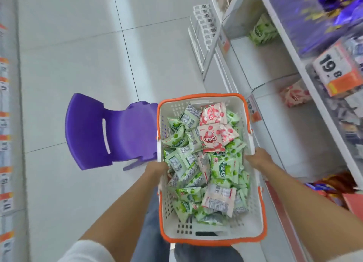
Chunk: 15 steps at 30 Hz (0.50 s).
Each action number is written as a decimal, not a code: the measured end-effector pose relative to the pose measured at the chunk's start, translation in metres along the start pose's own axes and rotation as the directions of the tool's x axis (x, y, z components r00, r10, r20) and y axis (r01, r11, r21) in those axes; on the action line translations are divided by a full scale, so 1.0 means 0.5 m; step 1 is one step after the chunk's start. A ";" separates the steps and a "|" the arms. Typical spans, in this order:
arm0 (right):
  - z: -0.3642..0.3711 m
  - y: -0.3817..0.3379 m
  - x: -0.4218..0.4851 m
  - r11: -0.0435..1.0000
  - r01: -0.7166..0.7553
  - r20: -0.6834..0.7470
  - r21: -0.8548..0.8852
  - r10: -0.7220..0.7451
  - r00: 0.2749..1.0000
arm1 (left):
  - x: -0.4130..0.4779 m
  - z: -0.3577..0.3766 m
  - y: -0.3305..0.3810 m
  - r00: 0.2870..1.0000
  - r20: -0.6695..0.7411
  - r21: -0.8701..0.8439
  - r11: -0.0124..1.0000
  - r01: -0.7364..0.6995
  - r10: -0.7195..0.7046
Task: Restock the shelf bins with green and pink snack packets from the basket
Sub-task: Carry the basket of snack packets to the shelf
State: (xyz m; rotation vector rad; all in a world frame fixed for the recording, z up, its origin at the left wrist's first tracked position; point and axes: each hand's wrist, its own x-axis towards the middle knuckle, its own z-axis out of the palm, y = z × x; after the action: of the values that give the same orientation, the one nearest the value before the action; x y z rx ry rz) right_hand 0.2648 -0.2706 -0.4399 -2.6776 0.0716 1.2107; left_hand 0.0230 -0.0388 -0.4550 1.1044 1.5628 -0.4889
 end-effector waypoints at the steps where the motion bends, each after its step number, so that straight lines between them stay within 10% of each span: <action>1: -0.001 -0.020 0.036 1.000 0.004 -0.007 0.002 -0.004 1.000 | 0.027 0.007 0.022 1.000 0.007 0.015 1.000 0.004 -0.004; 15: 0.095 -0.168 0.422 0.999 -0.044 0.062 -0.018 0.046 0.997 | 0.347 0.144 0.124 0.992 0.052 0.071 0.991 0.110 -0.114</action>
State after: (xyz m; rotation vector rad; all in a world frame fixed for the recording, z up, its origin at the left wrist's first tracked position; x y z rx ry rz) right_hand 0.3802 -0.1707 -0.6145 -2.6641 0.1135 1.3125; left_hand 0.1213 0.0017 -0.6217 1.0488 1.5745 -0.6473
